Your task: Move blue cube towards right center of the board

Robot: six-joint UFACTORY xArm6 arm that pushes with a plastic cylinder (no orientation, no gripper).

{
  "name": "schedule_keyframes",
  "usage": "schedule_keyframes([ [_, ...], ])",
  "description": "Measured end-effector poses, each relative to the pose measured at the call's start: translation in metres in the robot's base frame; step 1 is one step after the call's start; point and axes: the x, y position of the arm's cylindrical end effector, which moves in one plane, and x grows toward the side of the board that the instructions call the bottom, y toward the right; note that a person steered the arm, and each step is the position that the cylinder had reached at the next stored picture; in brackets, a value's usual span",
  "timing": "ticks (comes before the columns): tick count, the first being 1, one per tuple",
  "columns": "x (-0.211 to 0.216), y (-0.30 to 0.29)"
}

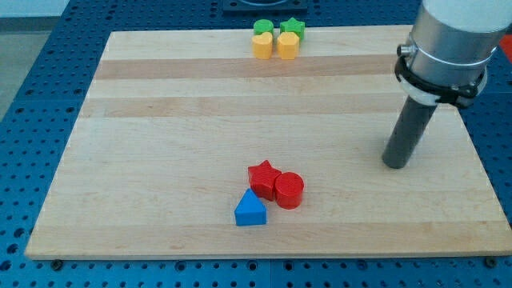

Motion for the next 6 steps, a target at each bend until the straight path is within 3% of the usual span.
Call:
schedule_keyframes([
  [2,-0.024,0.003],
  [4,-0.012,0.01],
  [6,-0.049,0.027],
])
